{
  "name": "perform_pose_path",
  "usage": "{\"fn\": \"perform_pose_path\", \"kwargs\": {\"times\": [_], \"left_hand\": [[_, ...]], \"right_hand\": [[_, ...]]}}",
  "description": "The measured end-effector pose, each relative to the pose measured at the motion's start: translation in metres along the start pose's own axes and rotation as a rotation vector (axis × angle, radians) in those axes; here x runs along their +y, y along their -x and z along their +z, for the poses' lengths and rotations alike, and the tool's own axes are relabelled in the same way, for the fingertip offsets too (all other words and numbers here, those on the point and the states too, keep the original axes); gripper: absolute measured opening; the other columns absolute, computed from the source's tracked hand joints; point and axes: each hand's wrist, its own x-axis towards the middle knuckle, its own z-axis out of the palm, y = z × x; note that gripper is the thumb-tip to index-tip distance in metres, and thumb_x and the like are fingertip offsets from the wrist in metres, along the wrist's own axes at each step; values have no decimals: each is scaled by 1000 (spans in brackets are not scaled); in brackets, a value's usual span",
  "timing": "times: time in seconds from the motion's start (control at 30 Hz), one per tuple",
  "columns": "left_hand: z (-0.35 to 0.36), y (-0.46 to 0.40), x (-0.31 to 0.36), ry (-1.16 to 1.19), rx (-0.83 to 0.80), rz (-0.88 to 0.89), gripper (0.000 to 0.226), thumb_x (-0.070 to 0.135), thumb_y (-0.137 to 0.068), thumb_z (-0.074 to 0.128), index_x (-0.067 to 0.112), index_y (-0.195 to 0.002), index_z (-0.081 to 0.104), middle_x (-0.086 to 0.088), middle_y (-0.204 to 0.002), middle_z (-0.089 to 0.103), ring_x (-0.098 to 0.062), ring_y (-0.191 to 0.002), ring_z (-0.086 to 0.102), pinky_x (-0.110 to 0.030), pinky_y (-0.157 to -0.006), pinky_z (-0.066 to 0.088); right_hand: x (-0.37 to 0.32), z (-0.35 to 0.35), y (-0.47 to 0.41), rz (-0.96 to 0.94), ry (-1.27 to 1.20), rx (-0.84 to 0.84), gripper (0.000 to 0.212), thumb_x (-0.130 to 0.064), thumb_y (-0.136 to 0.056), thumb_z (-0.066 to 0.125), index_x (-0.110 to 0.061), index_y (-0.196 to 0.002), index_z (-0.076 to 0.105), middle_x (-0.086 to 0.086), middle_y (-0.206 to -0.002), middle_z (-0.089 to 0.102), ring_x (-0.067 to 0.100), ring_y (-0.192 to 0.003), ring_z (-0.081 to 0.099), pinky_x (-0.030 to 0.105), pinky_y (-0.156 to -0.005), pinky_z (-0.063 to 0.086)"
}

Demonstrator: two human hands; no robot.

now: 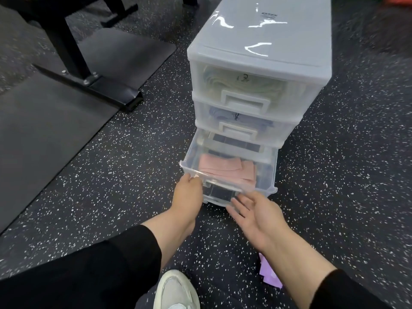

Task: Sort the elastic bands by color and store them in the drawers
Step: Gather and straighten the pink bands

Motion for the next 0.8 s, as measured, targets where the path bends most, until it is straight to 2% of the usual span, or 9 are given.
{"fn": "perform_pose_path", "kwargs": {"times": [0.13,0.2,0.33,0.4,0.5,0.57,0.67,0.73,0.8], "left_hand": [[6,-13,12,9,-46,3,29,13,-94,41,22,-111,63,-7,-106,72,-19,-98,62,-47,-101,50],[9,-23,26,-5,-84,12,27,9,-97,39,24,-113,56,2,-96,67,-20,-95,58,-43,-99,51],[14,-44,53,-91,-218,20,50,13,-97,47,20,-146,46,1,-149,50,-18,-124,51,-49,-106,50],[17,-55,61,-124,-242,11,60,13,-95,46,22,-154,36,2,-158,40,-22,-131,48,-47,-104,51],[23,-61,71,-117,-257,16,53,8,-93,45,17,-145,41,6,-148,44,-21,-126,50,-49,-105,50],[27,-62,75,-106,-266,13,32,5,-94,44,23,-120,49,6,-130,48,-25,-123,50,-51,-107,48],[31,-68,74,-126,-277,11,27,4,-93,46,30,-97,50,8,-116,54,-27,-125,51,-51,-106,48],[31,-67,74,-143,-295,17,27,7,-96,47,34,-98,48,8,-119,53,-22,-123,52,-49,-106,48],[30,-67,72,-216,-292,24,27,12,-99,49,27,-122,50,1,-134,51,-21,-125,52,-48,-106,48]], "right_hand": [[-15,16,-6,-23,-88,-25,50,4,-101,44,-2,-149,34,25,-152,38,37,-137,46,48,-80,58],[-27,21,-11,-50,-66,-20,49,6,-100,42,-1,-148,34,26,-152,39,37,-137,45,51,-89,57],[-49,31,-25,-108,-25,1,38,10,-99,39,-6,-133,44,22,-146,46,36,-130,52,52,-85,58],[-57,34,-34,-120,-7,12,44,9,-99,41,-4,-141,41,20,-145,47,36,-127,55,53,-82,59],[-65,37,-49,-138,23,13,48,7,-100,42,-4,-146,39,14,-149,44,33,-126,54,51,-72,61],[-68,37,-57,-144,39,-8,53,5,-100,45,-9,-150,37,10,-151,42,30,-127,53,48,-64,61],[-70,31,-62,-140,93,-44,54,3,-100,48,-12,-150,36,7,-149,43,27,-127,52,46,-65,61],[-76,23,-59,-134,217,-113,54,0,-101,50,-13,-151,36,5,-147,48,27,-128,52,48,-76,61],[-85,8,-55,-136,418,-155,49,-5,-103,50,-15,-150,38,4,-142,56,28,-125,57,48,-86,59]]}}
